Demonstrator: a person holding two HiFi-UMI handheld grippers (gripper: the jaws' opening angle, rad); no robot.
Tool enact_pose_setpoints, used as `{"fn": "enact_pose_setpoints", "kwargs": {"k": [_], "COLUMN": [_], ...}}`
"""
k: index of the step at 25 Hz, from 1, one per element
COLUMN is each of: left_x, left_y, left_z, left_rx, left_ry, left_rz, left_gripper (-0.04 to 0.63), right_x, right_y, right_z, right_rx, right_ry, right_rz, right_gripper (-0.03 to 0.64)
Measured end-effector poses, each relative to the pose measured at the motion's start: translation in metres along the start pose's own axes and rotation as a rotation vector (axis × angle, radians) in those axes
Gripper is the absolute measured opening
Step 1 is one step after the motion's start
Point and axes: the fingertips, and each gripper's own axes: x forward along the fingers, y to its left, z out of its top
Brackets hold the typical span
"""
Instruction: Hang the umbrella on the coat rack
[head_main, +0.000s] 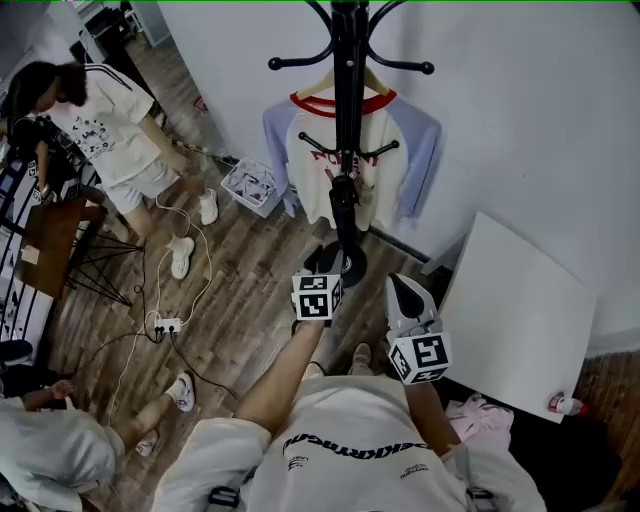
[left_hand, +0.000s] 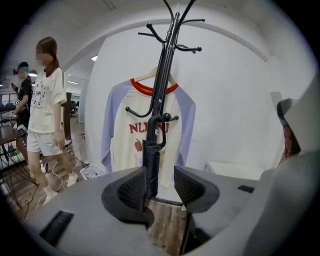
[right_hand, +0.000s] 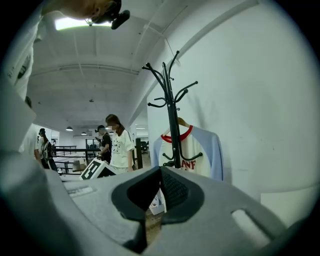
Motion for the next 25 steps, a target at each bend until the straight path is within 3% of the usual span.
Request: {"fn": "enact_pose_setpoints", "kwargs": {"k": [15, 25], "left_x": [-0.077, -0.114], "left_y": [-0.039, -0.052], "left_z": [0.031, 0.042], "left_rx": [0.072, 0.116], "left_ry": [-0.165, -0.213], "left_rz": [-0.019, -0.016], "left_gripper": [-0.002, -0.003], "right_x": [-0.013, -0.012], "right_y": [0.017, 0.028], "right_z": [0.017, 0.022], "right_rx": [-0.007, -0.011], "right_ry": [-0.057, -0.068], "right_rz": [0.009, 0.032], "right_gripper": [-0.002, -0.002]}}
